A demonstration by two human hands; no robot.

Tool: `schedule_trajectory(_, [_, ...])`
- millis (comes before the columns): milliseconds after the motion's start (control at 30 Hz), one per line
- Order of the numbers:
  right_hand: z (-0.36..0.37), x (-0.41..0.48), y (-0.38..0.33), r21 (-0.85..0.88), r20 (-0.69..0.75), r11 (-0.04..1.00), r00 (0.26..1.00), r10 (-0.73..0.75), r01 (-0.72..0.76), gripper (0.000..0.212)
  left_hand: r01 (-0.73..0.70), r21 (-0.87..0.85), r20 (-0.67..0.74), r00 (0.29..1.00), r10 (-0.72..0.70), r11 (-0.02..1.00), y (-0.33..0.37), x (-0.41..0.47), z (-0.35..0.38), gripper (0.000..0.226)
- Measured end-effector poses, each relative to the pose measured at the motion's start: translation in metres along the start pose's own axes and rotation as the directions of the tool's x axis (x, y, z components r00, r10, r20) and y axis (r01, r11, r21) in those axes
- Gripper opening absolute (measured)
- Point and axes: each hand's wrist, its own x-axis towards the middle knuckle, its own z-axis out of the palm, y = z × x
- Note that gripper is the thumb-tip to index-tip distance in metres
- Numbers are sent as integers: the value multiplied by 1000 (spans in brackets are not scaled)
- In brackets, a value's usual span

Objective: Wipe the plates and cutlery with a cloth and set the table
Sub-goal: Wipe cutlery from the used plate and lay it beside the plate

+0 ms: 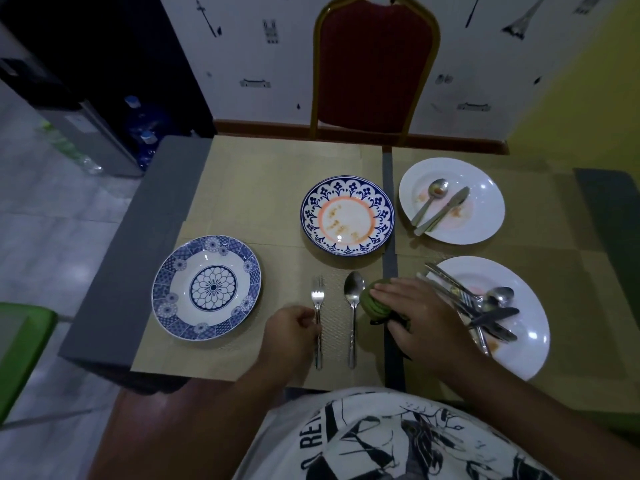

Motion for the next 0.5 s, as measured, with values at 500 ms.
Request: schedule_trajectory(500, [14,-7,-4,-31,54,999,998,-40,42,62,-536,582,352,844,405,612,-19,-5,4,71])
